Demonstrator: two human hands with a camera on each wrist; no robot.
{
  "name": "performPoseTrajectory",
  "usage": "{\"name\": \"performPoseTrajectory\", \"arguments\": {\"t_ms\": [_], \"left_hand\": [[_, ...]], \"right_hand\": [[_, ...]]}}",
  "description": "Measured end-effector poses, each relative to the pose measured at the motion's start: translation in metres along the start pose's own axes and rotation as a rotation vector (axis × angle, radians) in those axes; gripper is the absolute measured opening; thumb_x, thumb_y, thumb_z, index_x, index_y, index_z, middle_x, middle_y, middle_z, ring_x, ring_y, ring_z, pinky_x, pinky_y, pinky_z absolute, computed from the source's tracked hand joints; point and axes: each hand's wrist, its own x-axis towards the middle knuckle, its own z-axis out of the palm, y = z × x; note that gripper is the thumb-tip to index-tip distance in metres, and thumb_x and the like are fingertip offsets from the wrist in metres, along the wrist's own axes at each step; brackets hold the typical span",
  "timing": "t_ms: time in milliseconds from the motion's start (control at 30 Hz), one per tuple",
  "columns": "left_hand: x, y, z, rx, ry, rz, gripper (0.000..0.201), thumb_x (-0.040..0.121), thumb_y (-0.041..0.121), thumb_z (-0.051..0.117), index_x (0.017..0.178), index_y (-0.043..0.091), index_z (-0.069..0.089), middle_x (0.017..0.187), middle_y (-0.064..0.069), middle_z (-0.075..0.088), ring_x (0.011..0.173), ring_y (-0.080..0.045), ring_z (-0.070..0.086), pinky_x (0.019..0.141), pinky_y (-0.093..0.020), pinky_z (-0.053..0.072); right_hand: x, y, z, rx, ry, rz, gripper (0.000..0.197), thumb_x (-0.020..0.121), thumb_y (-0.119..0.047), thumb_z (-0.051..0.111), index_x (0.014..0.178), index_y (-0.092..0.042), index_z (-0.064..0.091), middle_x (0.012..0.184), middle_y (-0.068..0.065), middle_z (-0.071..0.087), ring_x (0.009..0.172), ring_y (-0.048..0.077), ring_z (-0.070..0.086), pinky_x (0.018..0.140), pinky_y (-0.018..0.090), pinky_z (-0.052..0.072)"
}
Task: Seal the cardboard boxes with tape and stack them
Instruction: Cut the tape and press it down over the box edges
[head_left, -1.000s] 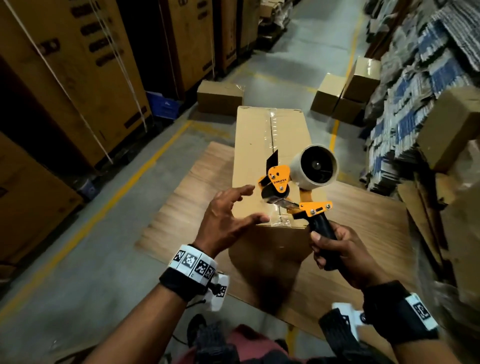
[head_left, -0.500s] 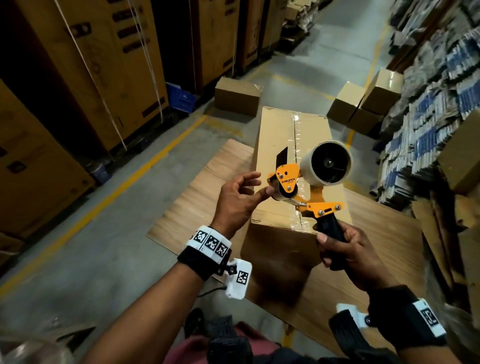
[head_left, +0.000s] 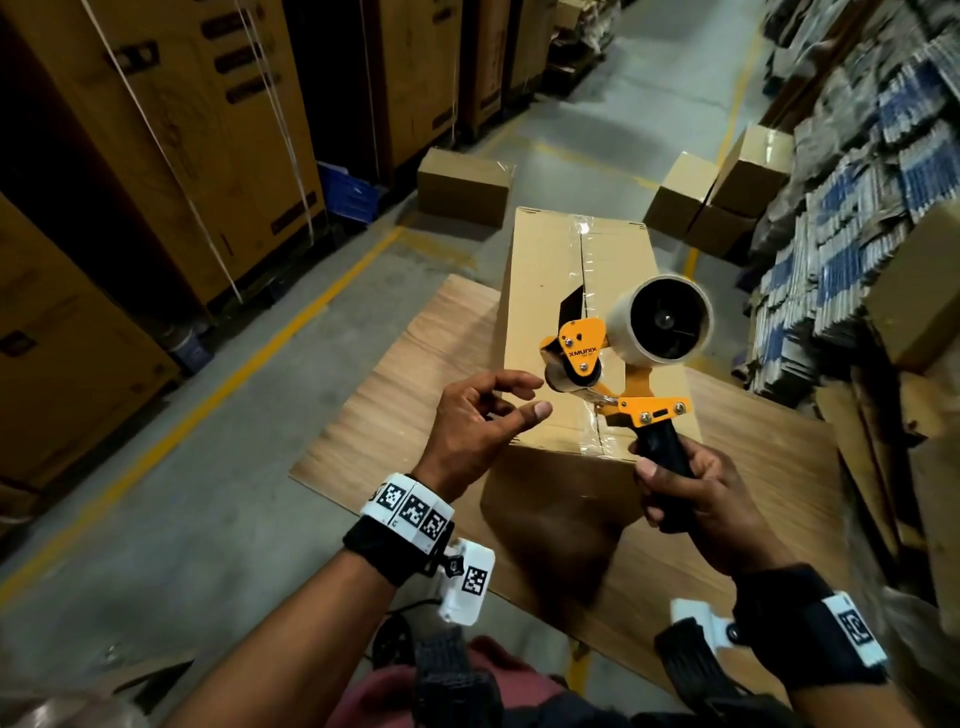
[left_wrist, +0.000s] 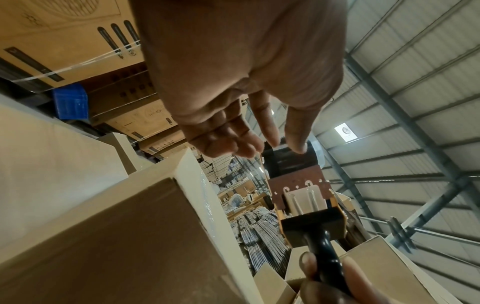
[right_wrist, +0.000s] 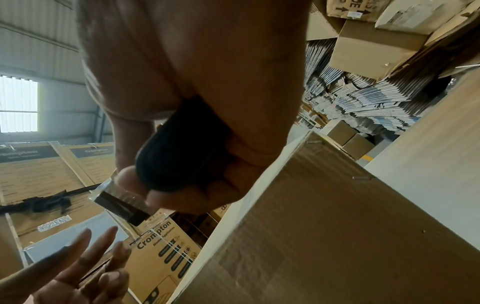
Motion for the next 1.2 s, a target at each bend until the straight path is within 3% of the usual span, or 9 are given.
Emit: {"name": "performPoseTrajectory", "arguments": {"t_ms": [167, 300, 433, 533, 633, 733, 933, 1067, 1200], "left_hand": [[0.014, 0.005, 0.004, -0.022, 0.124, -0.012, 0.041, 0.079, 0.036, 0.091, 0.114, 0.03, 0.07, 0.107, -0.005, 0.07, 0.087, -0.02, 0.065, 0.068, -0.031, 0.056], [0.024, 0.007, 0.009, -0.01, 0.078, -0.065, 0.051, 0.078, 0.033, 0.091, 0.123, 0.029, 0.067, 0.113, -0.006, 0.067, 0.086, -0.016, 0.062, 0.065, -0.023, 0.052], [0.019, 0.004, 0.006, -0.007, 0.006, -0.057, 0.056, 0.075, 0.033, 0.092, 0.126, 0.03, 0.067, 0.115, -0.009, 0.067, 0.085, -0.017, 0.063, 0.067, -0.027, 0.054], [0.009, 0.002, 0.007, -0.027, -0.115, -0.038, 0.061, 0.079, 0.023, 0.091, 0.132, 0.026, 0.062, 0.108, -0.011, 0.069, 0.083, -0.018, 0.066, 0.077, -0.041, 0.06], [0.002, 0.002, 0.011, -0.024, -0.172, -0.003, 0.052, 0.086, 0.015, 0.086, 0.129, 0.02, 0.058, 0.099, -0.013, 0.071, 0.077, -0.019, 0.065, 0.074, -0.046, 0.056], [-0.001, 0.007, 0.012, -0.003, -0.195, 0.032, 0.04, 0.089, 0.012, 0.083, 0.122, 0.016, 0.059, 0.094, -0.012, 0.072, 0.069, -0.02, 0.062, 0.066, -0.041, 0.053], [0.0, 0.005, 0.01, 0.05, -0.225, 0.09, 0.026, 0.089, 0.015, 0.083, 0.114, 0.014, 0.075, 0.098, -0.006, 0.073, 0.064, -0.014, 0.056, 0.064, -0.036, 0.049], [0.0, 0.004, 0.01, 0.052, -0.241, 0.078, 0.014, 0.092, 0.009, 0.079, 0.106, 0.007, 0.079, 0.101, -0.008, 0.076, 0.059, -0.012, 0.058, 0.061, -0.03, 0.05], [-0.002, 0.011, 0.013, -0.071, -0.229, -0.035, 0.021, 0.095, -0.005, 0.069, 0.115, -0.007, 0.074, 0.091, -0.021, 0.074, 0.057, -0.009, 0.069, 0.049, -0.018, 0.051]], "right_hand": [[-0.002, -0.001, 0.001, 0.014, 0.006, -0.01, 0.076, 0.056, -0.05, 0.096, 0.11, -0.006, 0.066, 0.071, 0.01, 0.052, 0.05, 0.021, 0.05, 0.046, 0.027, 0.034], [-0.005, 0.001, 0.001, 0.038, 0.008, 0.0, 0.038, 0.078, -0.023, 0.085, 0.107, -0.006, 0.067, 0.073, 0.013, 0.049, 0.049, 0.022, 0.048, 0.044, 0.026, 0.034], [-0.006, 0.002, -0.001, 0.038, 0.013, -0.017, 0.064, 0.06, -0.047, 0.096, 0.105, -0.011, 0.07, 0.071, 0.011, 0.051, 0.049, 0.022, 0.048, 0.045, 0.026, 0.035], [-0.007, 0.002, -0.003, 0.026, 0.019, -0.015, 0.063, 0.062, -0.045, 0.094, 0.106, -0.007, 0.068, 0.07, 0.011, 0.052, 0.048, 0.021, 0.048, 0.045, 0.026, 0.035], [-0.008, 0.004, -0.005, 0.036, 0.027, -0.007, 0.039, 0.075, -0.025, 0.081, 0.105, -0.006, 0.067, 0.07, 0.011, 0.051, 0.049, 0.021, 0.047, 0.044, 0.025, 0.036], [-0.008, 0.003, -0.004, 0.032, 0.027, 0.002, 0.032, 0.083, -0.014, 0.08, 0.108, -0.003, 0.064, 0.07, 0.011, 0.05, 0.049, 0.021, 0.046, 0.045, 0.026, 0.035], [-0.007, -0.001, -0.004, 0.038, 0.035, -0.014, 0.034, 0.083, -0.019, 0.076, 0.108, 0.0, 0.063, 0.069, 0.013, 0.049, 0.048, 0.02, 0.045, 0.044, 0.025, 0.033], [-0.007, -0.003, -0.002, 0.03, 0.024, -0.012, 0.068, 0.064, -0.046, 0.094, 0.109, -0.003, 0.066, 0.07, 0.011, 0.053, 0.048, 0.02, 0.048, 0.043, 0.025, 0.035], [-0.007, 0.0, 0.0, 0.04, 0.064, -0.031, 0.034, 0.084, -0.023, 0.075, 0.109, -0.002, 0.064, 0.072, 0.014, 0.051, 0.048, 0.021, 0.047, 0.044, 0.024, 0.035]]}}
